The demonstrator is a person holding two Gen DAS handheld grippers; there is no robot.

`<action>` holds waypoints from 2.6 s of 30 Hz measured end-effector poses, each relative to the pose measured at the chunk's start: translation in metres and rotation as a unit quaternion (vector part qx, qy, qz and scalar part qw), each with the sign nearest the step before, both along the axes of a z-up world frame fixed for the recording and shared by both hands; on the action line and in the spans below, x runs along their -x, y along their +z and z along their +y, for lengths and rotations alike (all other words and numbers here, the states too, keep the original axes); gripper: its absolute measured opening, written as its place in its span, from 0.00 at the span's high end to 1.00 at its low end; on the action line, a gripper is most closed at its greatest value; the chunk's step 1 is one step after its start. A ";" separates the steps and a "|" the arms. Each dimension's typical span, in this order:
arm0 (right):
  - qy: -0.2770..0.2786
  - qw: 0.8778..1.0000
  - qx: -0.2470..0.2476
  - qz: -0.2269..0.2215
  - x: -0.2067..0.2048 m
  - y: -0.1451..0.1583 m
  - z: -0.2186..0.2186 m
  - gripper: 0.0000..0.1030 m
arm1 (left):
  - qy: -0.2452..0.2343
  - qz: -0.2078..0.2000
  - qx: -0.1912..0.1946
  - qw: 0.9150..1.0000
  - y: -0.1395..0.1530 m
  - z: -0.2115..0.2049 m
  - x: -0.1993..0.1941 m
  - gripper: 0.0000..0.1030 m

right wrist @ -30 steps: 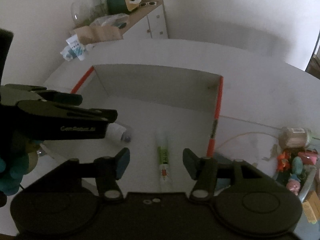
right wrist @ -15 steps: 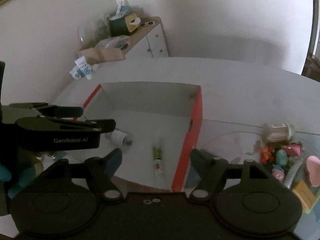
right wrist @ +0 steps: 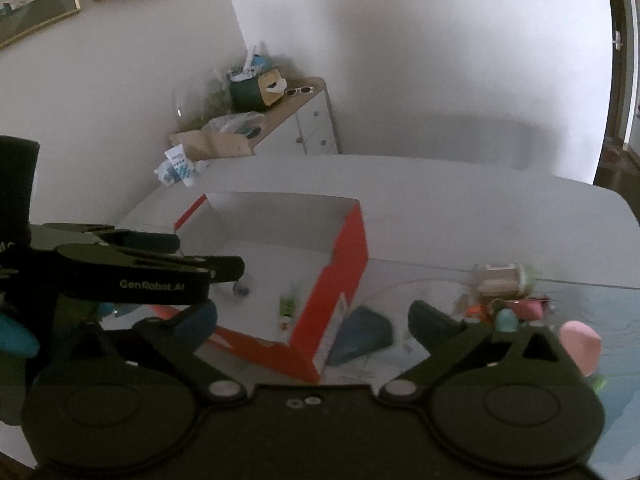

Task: Organize rigid objects
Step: 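Withdraw both open grippers from the box back toward the item pile, then grasp the pink-haired doll with the left gripper while the right gripper grasps the green stick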

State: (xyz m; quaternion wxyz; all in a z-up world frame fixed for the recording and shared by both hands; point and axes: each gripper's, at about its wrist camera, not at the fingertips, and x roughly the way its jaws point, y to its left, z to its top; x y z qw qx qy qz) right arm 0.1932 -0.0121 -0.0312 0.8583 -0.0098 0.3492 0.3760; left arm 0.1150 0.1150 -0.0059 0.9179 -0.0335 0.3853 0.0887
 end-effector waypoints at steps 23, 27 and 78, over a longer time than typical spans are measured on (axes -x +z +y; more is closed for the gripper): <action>-0.100 0.995 0.030 -0.004 -0.032 -0.051 -0.165 0.01 | -0.074 0.000 0.006 0.997 -0.050 -0.142 -0.030 0.19; -0.082 0.995 0.057 -0.010 -0.038 -0.064 -0.174 0.03 | -0.085 0.013 0.004 0.996 -0.067 -0.163 -0.044 0.19; -0.168 0.969 0.168 0.072 -0.116 -0.163 -0.185 0.74 | -0.070 0.092 0.008 0.993 -0.165 -0.205 -0.130 0.48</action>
